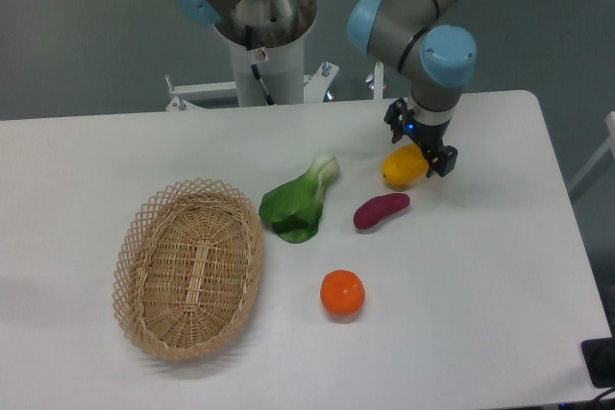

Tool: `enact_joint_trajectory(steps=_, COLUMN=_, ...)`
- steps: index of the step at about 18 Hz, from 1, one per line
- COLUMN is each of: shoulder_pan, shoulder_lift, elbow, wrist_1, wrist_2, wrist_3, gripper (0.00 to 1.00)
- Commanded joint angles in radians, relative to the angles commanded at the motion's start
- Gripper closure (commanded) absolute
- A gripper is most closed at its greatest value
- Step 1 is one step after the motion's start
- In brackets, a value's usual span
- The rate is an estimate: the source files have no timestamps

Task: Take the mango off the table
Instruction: 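Lower the open gripper around the yellow mango, then close the gripper on the yellow mango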

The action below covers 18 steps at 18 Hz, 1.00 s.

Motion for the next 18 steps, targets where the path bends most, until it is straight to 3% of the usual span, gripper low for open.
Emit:
enact_joint_trajectory(steps=5, shoulder_pan=-0.011, shoulder_lift=-0.003, elbow=-0.008, wrist_1=0.017, wrist_2=-0.002, wrist_3=-0.02, gripper=0.02)
enact_joint_trajectory(steps=6, shoulder_pan=-0.011, shoulder_lift=-0.005, elbow=-0.009, wrist_1=0.023, wrist_2=0.0, wrist_3=-0.021, gripper=0.06)
enact_joint_trajectory(steps=7, shoulder_pan=-0.011, shoulder_lift=-0.005, elbow=-0.008, wrist_1=0.025, wrist_2=-0.002, wrist_3=-0.021, gripper=0.17)
enact_joint_trajectory(steps=10, shoulder_pan=-0.011, shoulder_lift=-0.005, elbow=-0.003, wrist_1=0.023, wrist_2=-0.002, wrist_3=-0.021, gripper=0.38)
enact_joint_trajectory(steps=14, shoulder_pan=-0.011, shoulder_lift=-0.003, elbow=0.005, wrist_1=0.023, wrist_2=-0.002, wrist_3=-0.02, gripper=0.5)
enact_joint_trajectory(steps=18, shoulder_pan=-0.011, shoulder_lift=-0.003, elbow=0.02, wrist_1=0.021, wrist_2=-0.002, wrist_3=-0.012, gripper=0.5)
